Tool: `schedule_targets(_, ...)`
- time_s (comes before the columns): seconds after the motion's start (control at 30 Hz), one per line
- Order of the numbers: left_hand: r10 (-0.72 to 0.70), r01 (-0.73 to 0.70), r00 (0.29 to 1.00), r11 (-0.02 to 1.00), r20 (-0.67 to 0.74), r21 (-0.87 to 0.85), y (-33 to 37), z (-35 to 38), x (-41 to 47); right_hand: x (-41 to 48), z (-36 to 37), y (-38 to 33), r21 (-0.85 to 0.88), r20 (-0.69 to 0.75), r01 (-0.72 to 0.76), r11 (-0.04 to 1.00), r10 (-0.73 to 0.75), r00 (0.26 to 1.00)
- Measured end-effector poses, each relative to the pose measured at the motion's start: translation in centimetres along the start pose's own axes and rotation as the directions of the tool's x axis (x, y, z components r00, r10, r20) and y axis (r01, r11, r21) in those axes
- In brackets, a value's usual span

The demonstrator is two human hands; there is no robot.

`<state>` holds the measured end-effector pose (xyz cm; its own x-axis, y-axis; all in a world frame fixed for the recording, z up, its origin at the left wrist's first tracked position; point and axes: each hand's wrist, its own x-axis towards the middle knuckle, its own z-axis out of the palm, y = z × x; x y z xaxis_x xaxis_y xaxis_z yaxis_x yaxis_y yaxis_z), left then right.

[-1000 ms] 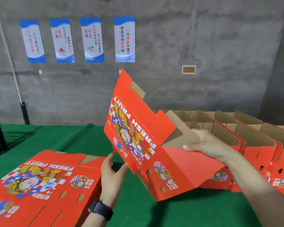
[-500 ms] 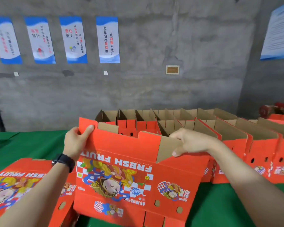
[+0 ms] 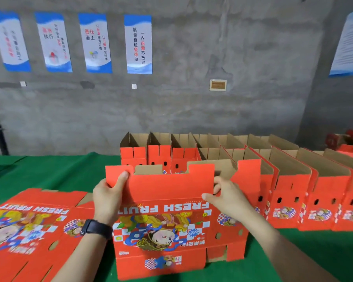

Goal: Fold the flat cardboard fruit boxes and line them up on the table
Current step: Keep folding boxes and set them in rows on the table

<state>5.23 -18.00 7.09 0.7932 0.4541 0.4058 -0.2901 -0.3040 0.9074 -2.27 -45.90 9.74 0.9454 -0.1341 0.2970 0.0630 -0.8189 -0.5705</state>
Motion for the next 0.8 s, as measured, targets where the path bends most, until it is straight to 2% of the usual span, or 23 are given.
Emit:
schedule_targets(0.1, 0.012, -0.012, 1.0, 1.0, -0.002, -0.006, 0.1, -0.6, -0.7, -0.2, 0.7, 0.3, 0.047, 0.107, 0.046, 0.998, -0.051, 0.993)
schedule_targets(0.17, 0.023, -0.018, 0.998, 0.996, 0.054, -0.086, -0.1, -1.6, -1.0, -0.7, 1.0, 0.4, 0.111, 0.178, 0.036, 0.993, -0.055, 0.982)
schedule_targets(0.23, 0.028, 0.063, 0.963, 0.943, 0.269, -0.325, -0.4, -2.9, -1.1, -0.8, 0.6, 1.0, 0.153, 0.198, 0.033, 0.988, -0.063, 0.978)
schedule_targets(0.3, 0.076, 0.181, 0.869, 0.871, 0.489, -0.456, -0.8, -4.3, -0.7, -0.7, -0.2, 1.7, 0.166, 0.17, 0.058, 0.984, -0.086, 0.982)
schedule_targets(0.4, 0.149, 0.178, 0.742, 0.896, 0.654, -0.406, -1.1, -5.4, 0.1, -0.5, -1.2, 2.4, 0.127, 0.083, 0.078, 0.989, -0.089, 0.993)
schedule_targets(0.5, 0.225, 0.137, 0.672, 0.898, 0.705, -0.418, -0.4, -5.0, 0.2, -0.1, -1.1, 2.5, 0.054, 0.021, 0.051, 0.997, -0.053, 0.998)
schedule_targets(0.57, 0.216, 0.262, 0.684, 0.819, 0.697, -0.511, -0.3, -4.3, 0.1, 0.3, -0.8, 2.2, 0.037, 0.006, 0.031, 0.999, -0.031, 1.0)
schedule_targets(0.63, 0.129, 0.367, 0.713, 0.769, 0.689, -0.524, 0.0, -3.8, -0.1, 0.7, -0.7, 1.9, 0.053, -0.035, -0.005, 0.999, 0.007, 0.999)
schedule_targets(0.7, 0.052, 0.374, 0.707, 0.819, 0.705, -0.435, -0.2, -3.4, -0.6, 0.7, -0.9, 1.6, 0.065, -0.106, -0.01, 0.998, 0.017, 0.994)
schedule_targets(0.8, 0.017, 0.225, 0.672, 0.948, 0.74, -0.226, -0.7, -3.8, -1.2, 0.0, -1.5, 1.8, 0.066, -0.226, 0.076, 0.995, -0.059, 0.972)
